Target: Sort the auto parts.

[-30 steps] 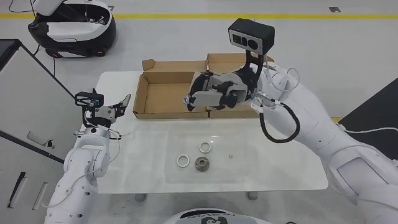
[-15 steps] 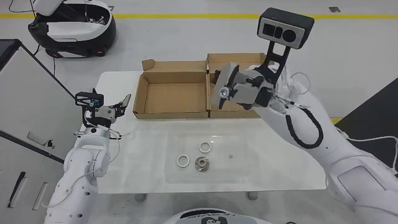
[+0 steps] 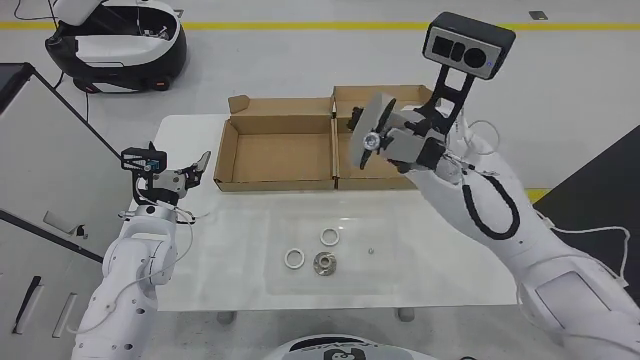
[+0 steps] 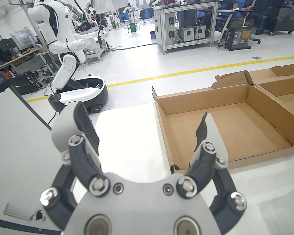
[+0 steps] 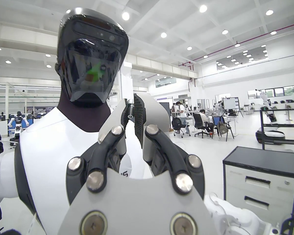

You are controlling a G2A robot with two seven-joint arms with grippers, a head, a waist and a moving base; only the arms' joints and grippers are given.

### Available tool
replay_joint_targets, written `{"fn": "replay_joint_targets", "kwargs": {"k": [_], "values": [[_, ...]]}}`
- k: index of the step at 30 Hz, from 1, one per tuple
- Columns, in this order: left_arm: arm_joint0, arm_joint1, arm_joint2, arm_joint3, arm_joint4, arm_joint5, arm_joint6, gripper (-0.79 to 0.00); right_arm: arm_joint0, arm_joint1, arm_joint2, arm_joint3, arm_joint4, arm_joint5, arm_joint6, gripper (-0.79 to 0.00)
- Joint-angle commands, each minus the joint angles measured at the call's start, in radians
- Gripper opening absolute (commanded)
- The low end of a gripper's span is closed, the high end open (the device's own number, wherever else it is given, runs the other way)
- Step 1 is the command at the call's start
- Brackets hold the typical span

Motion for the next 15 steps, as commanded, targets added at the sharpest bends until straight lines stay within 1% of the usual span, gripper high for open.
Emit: {"fn": "replay_joint_targets", "kwargs": {"k": [1, 5, 9, 15], "values": [[0.0, 0.0, 0.0, 0.0, 0.0, 0.0, 0.0, 0.0, 0.014, 0.006, -0.022, 0.018, -0.041, 0.0, 0.0, -0.785], [0.0, 0.0, 0.0, 0.0, 0.0, 0.0, 0.0, 0.0, 0.034, 0.016, -0.055, 0.023, -0.059, 0.0, 0.0, -0.785], [0.0, 0.0, 0.0, 0.0, 0.0, 0.0, 0.0, 0.0, 0.03, 0.016, -0.056, -0.015, 0.006, 0.0, 0.0, -0.785], [0.0, 0.0, 0.0, 0.0, 0.0, 0.0, 0.0, 0.0, -0.001, 0.004, -0.022, -0.064, 0.087, 0.0, 0.0, -0.785]]}}
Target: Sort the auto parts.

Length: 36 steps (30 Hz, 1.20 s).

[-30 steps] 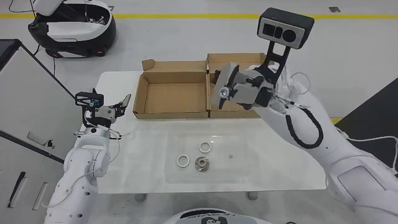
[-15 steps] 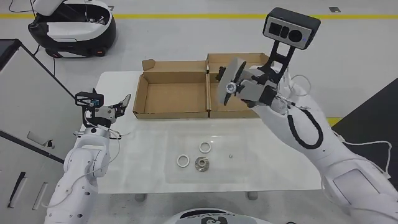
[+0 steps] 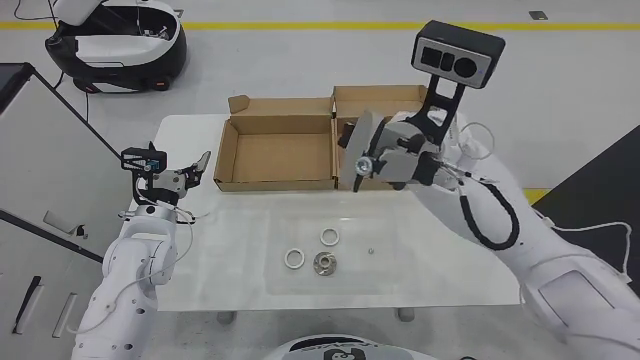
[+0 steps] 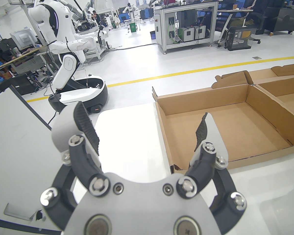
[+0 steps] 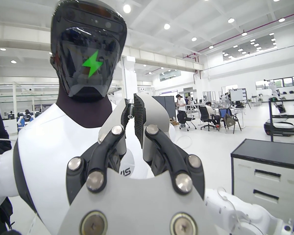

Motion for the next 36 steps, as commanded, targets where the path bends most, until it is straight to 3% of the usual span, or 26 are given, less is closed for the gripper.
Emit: {"fn": "replay_joint_targets", "kwargs": {"k": [1, 36], "values": [[0.0, 0.0, 0.0, 0.0, 0.0, 0.0, 0.0, 0.0, -0.01, -0.006, 0.01, -0.011, 0.021, 0.0, 0.0, -0.785], [0.0, 0.0, 0.0, 0.0, 0.0, 0.0, 0.0, 0.0, -0.03, -0.013, 0.033, -0.025, 0.006, 0.03, -0.019, -0.785]]}}
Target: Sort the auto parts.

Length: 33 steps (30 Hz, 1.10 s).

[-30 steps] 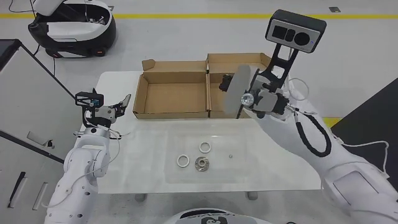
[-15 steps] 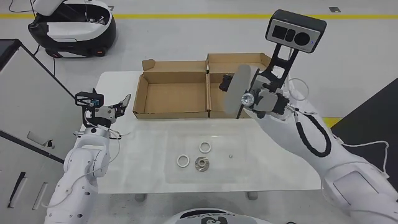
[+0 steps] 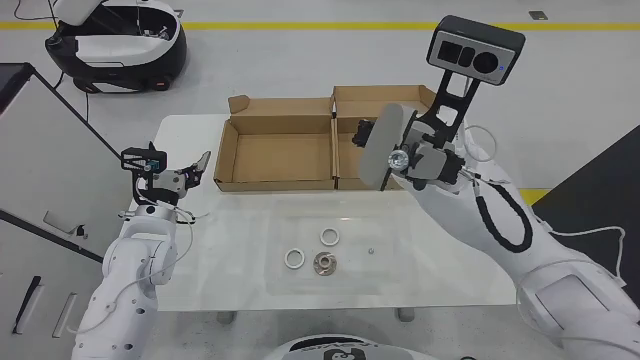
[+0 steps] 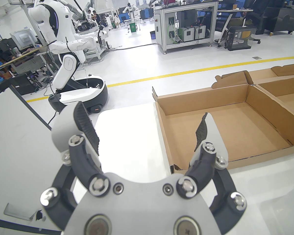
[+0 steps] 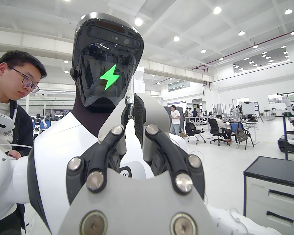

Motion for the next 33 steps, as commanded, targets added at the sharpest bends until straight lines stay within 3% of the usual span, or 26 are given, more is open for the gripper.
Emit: {"fn": "replay_joint_targets", "kwargs": {"k": [1, 15, 24, 29, 33], "values": [[0.0, 0.0, 0.0, 0.0, 0.0, 0.0, 0.0, 0.0, -0.017, 0.002, 0.023, -0.006, -0.039, 0.029, -0.017, -0.785], [0.0, 0.0, 0.0, 0.0, 0.0, 0.0, 0.0, 0.0, -0.295, 0.065, 0.383, -0.067, -0.18, 0.144, 0.018, -0.785], [0.0, 0.0, 0.0, 0.0, 0.0, 0.0, 0.0, 0.0, -0.424, 0.119, 0.714, -0.116, -0.536, 0.406, 0.112, -0.785], [0.0, 0.0, 0.0, 0.0, 0.0, 0.0, 0.0, 0.0, -0.425, 0.133, 0.791, -0.13, -0.705, 0.544, 0.125, -0.785], [0.0, 0.0, 0.0, 0.0, 0.0, 0.0, 0.0, 0.0, -0.38, 0.148, 0.809, -0.113, -0.875, 0.651, 0.212, -0.785]]}}
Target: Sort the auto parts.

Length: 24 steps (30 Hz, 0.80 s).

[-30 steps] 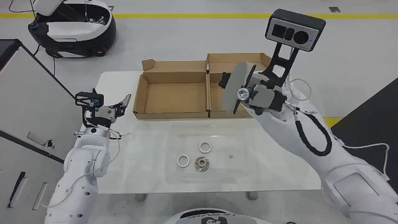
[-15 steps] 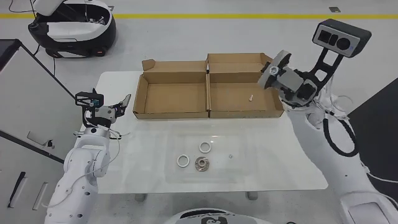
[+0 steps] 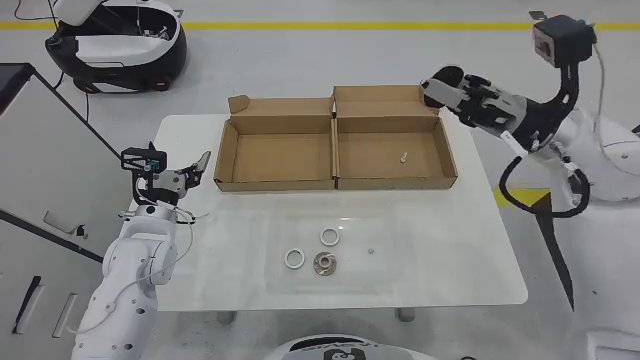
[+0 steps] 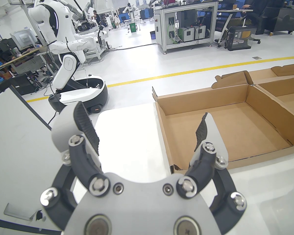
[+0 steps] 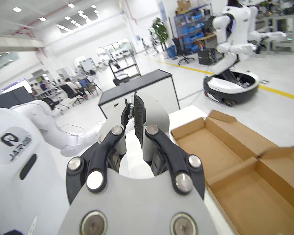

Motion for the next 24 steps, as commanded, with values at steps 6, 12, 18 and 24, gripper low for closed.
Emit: {"fn": "replay_joint_targets", "kwargs": {"k": [6, 12, 18, 24], "values": [[0.0, 0.0, 0.0, 0.0, 0.0, 0.0, 0.0, 0.0, 0.078, 0.015, -0.024, 0.05, -0.163, 0.086, 0.092, -0.785], [0.0, 0.0, 0.0, 0.0, 0.0, 0.0, 0.0, 0.0, 0.078, 0.015, -0.024, 0.05, -0.163, 0.086, 0.092, -0.785], [0.0, 0.0, 0.0, 0.0, 0.0, 0.0, 0.0, 0.0, 0.078, 0.015, -0.024, 0.05, -0.163, 0.086, 0.092, -0.785], [0.0, 0.0, 0.0, 0.0, 0.0, 0.0, 0.0, 0.0, 0.089, 0.017, -0.089, 0.049, -0.363, 0.184, 0.042, -0.785]]}}
